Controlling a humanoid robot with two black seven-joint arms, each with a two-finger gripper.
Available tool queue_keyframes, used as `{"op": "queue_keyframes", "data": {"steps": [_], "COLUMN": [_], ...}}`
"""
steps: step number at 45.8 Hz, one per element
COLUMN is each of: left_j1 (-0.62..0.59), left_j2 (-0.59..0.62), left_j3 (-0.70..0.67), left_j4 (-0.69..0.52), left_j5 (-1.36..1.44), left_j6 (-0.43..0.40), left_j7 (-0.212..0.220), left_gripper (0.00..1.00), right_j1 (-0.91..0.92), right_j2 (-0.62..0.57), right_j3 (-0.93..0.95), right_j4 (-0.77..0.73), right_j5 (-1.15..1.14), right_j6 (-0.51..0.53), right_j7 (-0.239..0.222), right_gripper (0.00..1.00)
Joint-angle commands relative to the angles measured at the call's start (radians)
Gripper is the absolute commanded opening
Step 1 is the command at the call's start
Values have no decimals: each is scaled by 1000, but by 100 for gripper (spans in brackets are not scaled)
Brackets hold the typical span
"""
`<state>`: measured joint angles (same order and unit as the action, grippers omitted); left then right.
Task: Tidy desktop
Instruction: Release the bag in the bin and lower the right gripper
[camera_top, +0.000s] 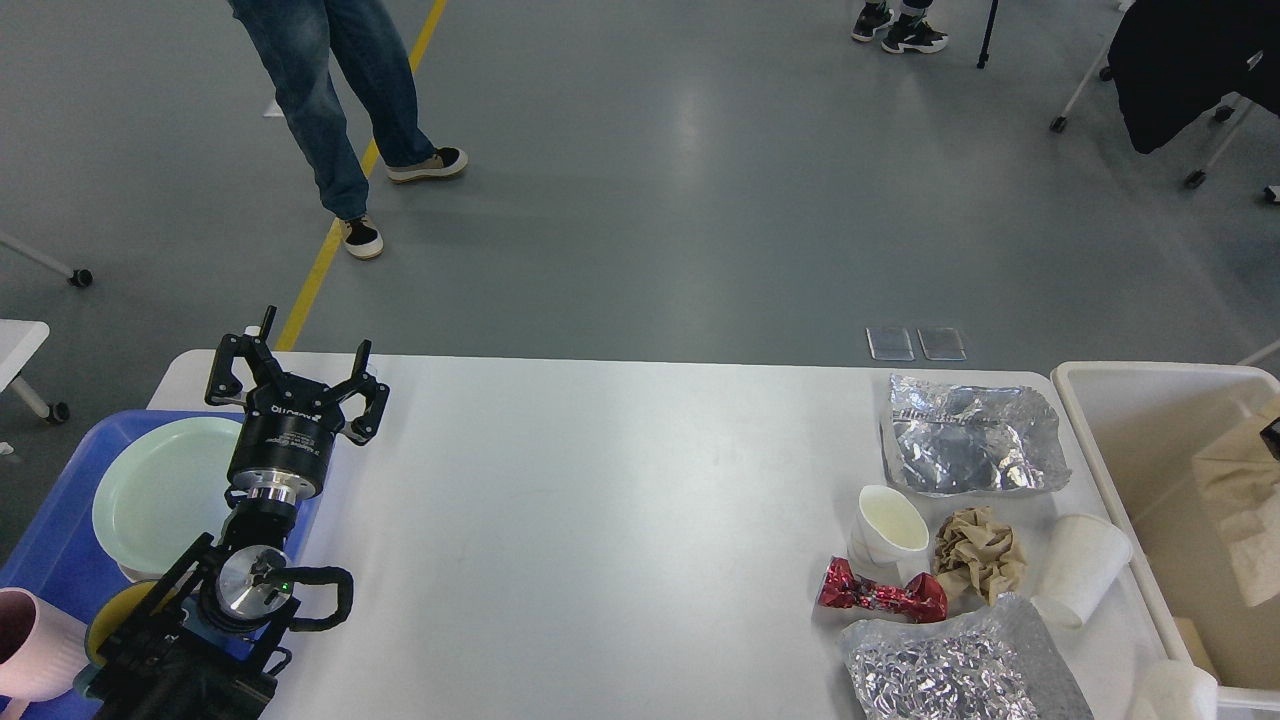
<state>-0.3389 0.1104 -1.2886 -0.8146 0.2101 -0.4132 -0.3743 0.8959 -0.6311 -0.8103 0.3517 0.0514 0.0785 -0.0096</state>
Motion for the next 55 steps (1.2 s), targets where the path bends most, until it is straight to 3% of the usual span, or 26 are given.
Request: {"op": "queue_keyframes", "data": {"steps": [1, 6, 14, 33, 35, 38, 39, 44, 55], "left_j1": [0, 0, 0, 0, -2, -2, 0, -2, -2], "left_j2": [0, 0, 0, 0, 0, 0, 0, 0, 0], "left_j3": [0, 0, 0, 0, 0, 0, 0, 0, 0], "left_j4": [0, 0, 0, 0, 0, 0, 0, 0, 0], "left_j5": [0, 0, 0, 0, 0, 0, 2, 0, 0], "left_j6": [1, -1, 1, 1, -1, -1, 0, -1, 0], "left_j7": [0, 0, 0, 0, 0, 0, 0, 0, 0], "left_gripper": [96, 96, 96, 96, 96, 96, 96, 96, 96], "right_j1": [-181, -265, -304, -344, -347, -345, -347, -350, -348], "right_j2": [128, 197, 240, 263, 263, 263, 263, 263, 261], "right_j3": [33, 40, 40, 39, 40, 42, 43, 45, 45], "right_j4": [-164, -246, -253, -253, -253, -255, -253, -241, -235], "right_j5": [7, 7, 7, 7, 7, 7, 7, 5, 5], "right_j6": [-109, -140, -148, -181, -200, -262, -291, -376, -379], "right_j7": [-1, -4, -6, -6, -6, -6, -6, -4, -4], "right_gripper": [0, 0, 0, 0, 25, 88, 100, 100, 100]}}
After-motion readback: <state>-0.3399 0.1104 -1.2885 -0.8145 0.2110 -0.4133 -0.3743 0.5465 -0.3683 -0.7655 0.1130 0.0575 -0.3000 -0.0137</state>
